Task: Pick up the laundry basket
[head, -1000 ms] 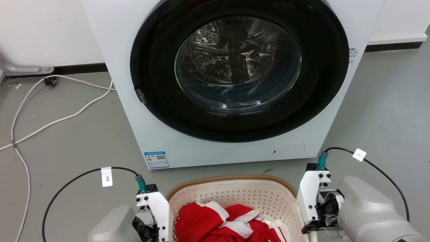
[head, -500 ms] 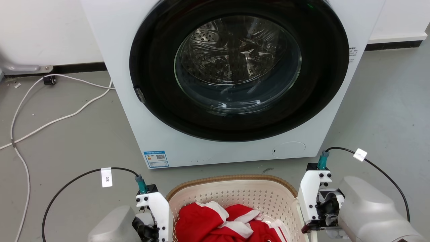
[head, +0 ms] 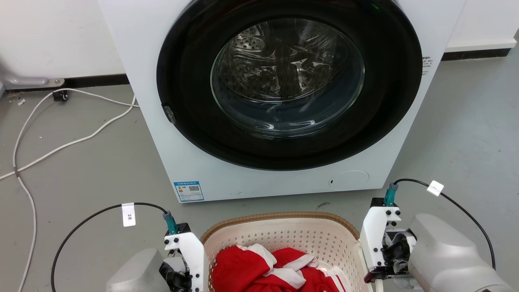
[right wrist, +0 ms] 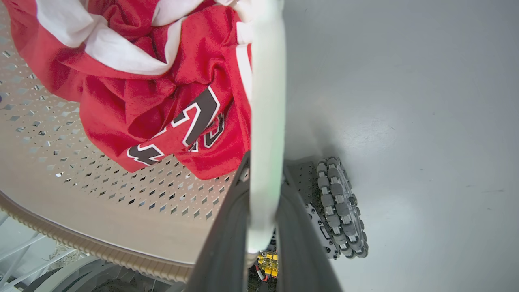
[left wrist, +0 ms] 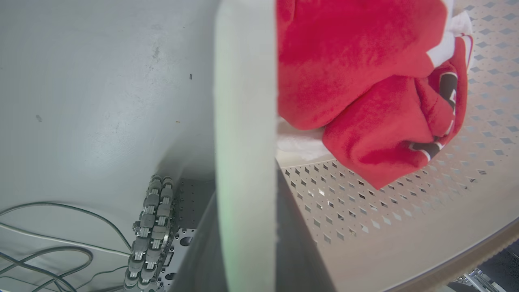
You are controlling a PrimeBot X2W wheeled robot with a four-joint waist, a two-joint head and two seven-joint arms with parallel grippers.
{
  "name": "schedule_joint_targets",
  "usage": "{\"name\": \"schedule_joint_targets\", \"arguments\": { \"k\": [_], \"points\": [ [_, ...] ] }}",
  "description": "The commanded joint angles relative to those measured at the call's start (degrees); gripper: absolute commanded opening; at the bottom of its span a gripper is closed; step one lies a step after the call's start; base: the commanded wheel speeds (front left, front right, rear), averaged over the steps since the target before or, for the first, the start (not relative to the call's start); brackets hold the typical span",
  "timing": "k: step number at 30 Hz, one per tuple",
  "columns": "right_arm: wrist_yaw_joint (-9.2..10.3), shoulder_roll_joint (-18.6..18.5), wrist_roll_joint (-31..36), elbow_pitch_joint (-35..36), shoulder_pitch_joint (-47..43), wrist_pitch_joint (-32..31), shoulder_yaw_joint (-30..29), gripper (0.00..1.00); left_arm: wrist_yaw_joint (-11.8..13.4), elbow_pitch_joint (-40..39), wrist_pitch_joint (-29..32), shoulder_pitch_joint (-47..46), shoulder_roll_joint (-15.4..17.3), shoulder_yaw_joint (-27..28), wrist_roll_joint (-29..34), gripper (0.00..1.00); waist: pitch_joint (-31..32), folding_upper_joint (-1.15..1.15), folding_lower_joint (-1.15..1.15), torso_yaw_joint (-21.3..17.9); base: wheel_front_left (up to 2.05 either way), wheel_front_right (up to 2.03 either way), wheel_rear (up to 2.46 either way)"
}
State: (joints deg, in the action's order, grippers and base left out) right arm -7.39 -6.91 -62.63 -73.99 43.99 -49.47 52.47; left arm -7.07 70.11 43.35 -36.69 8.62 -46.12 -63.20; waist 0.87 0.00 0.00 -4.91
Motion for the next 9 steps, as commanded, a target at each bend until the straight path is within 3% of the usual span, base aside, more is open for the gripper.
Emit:
{"name": "schedule_joint_targets", "arguments": {
  "k": [1,9],
  "points": [
    [-0.19,0.75,0.14,0.27,-0.76,-0.23,-0.26,0.0,-0.76,-0.79,-0.21,-1.29,-0.83,0.04,-0.83,0.0,-0.05,0.0,0.0,0.05,0.0,0.0,0.0],
    [-0.19,0.82,0.49,0.27,-0.91,-0.26,-0.73,0.0,-0.77,-0.69,-0.3,-1.38,-0.83,-0.41,-1.35,0.0,-0.07,0.0,0.0,0.1,0.0,0.0,0.0]
  ]
}}
